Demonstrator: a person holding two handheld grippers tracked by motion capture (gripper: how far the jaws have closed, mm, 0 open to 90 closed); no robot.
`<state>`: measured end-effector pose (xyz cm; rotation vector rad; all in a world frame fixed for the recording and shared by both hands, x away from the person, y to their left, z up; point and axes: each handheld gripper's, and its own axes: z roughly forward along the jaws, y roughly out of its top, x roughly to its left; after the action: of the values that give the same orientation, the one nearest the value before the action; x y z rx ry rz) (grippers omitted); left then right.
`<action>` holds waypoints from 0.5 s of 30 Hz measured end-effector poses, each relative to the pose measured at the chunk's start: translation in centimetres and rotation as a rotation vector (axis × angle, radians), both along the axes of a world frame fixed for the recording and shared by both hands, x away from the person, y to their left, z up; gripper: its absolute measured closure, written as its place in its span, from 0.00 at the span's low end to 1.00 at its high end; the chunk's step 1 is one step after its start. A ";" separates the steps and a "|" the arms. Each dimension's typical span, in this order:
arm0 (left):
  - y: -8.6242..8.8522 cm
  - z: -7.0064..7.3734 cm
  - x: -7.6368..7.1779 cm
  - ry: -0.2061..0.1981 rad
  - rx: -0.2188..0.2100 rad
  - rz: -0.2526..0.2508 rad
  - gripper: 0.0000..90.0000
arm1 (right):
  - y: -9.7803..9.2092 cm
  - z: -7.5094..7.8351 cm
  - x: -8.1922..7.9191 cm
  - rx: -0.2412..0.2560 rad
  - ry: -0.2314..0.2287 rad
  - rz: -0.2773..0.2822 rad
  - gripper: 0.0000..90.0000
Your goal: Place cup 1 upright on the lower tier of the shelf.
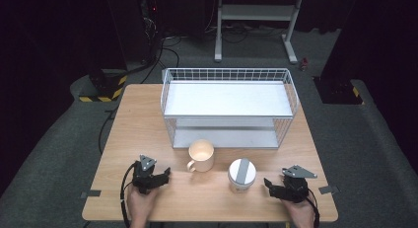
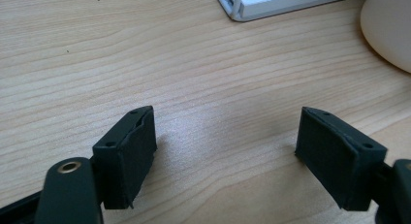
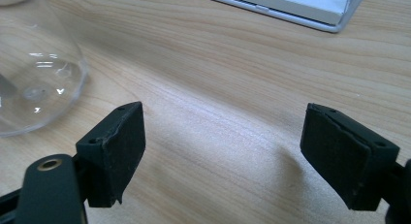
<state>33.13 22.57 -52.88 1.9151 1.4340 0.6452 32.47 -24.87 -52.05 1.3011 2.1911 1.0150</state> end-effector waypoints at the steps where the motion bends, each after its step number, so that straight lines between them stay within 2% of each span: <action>1: 0.0 0.0 0.0 0.000 0.000 0.000 0.25 | 0.0 0.0 0.0 -0.005 -0.009 0.008 0.18; 6: 0.0 0.0 0.0 0.000 -0.001 0.001 0.25 | 0.2 0.1 -0.5 0.003 0.000 0.015 0.18; 15: 0.1 0.0 0.0 0.005 0.006 -0.001 0.25 | 0.6 0.4 -1.7 0.007 -0.015 0.066 0.18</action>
<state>33.11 22.62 -52.85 1.9233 1.4352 0.6450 30.81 -24.27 -51.65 1.2278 2.2345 1.0537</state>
